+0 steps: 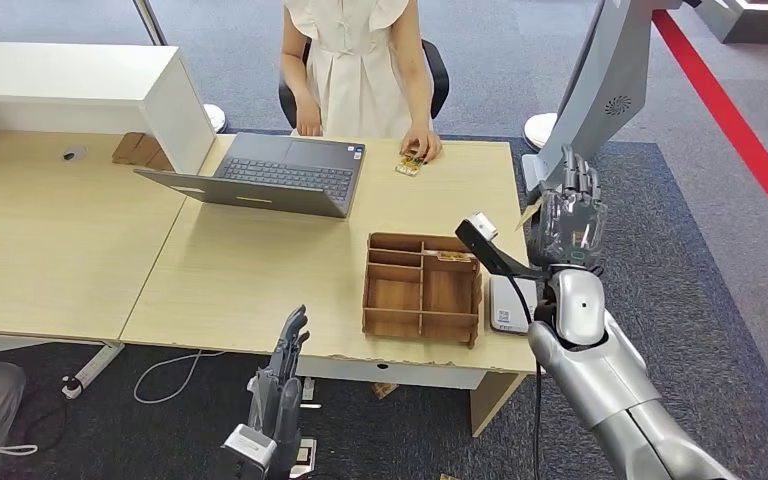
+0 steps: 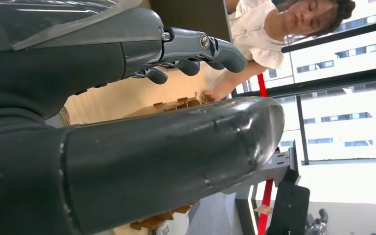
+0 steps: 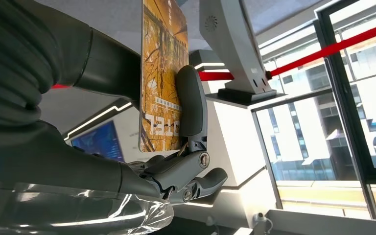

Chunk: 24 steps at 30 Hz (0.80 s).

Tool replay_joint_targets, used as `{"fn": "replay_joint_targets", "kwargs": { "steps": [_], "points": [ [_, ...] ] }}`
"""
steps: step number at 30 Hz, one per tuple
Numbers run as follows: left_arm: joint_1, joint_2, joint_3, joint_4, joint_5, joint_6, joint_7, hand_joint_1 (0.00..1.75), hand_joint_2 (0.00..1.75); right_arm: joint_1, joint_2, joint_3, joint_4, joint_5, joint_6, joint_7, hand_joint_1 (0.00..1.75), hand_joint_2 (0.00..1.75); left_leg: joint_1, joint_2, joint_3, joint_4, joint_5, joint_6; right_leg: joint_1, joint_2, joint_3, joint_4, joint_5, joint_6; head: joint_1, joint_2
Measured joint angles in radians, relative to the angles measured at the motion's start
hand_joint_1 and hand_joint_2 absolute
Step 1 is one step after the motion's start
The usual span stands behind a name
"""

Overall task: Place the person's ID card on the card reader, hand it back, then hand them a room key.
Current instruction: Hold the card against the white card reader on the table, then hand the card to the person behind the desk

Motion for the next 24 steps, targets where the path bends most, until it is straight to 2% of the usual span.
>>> {"fn": "replay_joint_targets", "kwargs": {
  "steps": [10,17,24],
  "points": [
    [-0.076,0.0,-0.076,0.026,0.078,-0.033,-0.034,0.0,0.0,-0.12,0.047,0.054,-0.031,-0.022,0.223,-0.059,1.75,1.75,0.0,0.0,0.0,0.0,0.001,0.0,0.0,0.0,0.0,0.001,0.0,0.0,0.0,0.0],
    [-0.11,0.0,-0.114,0.045,0.089,-0.078,-0.034,0.0,0.0,-0.191,0.09,0.09,0.006,-0.074,0.301,-0.078,1.75,1.75,0.0,0.0,-0.001,0.0,0.001,0.0,0.0,0.0,0.0,0.001,0.0,0.0,0.0,0.0],
    [-0.132,-0.003,-0.141,0.066,0.087,-0.118,-0.034,0.0,0.0,-0.297,0.161,0.138,0.112,-0.078,0.379,-0.086,1.75,1.75,0.0,-0.001,-0.001,0.0,0.001,0.0,0.0,0.0,-0.001,0.001,0.0,0.0,0.0,0.0]
  ]
}}
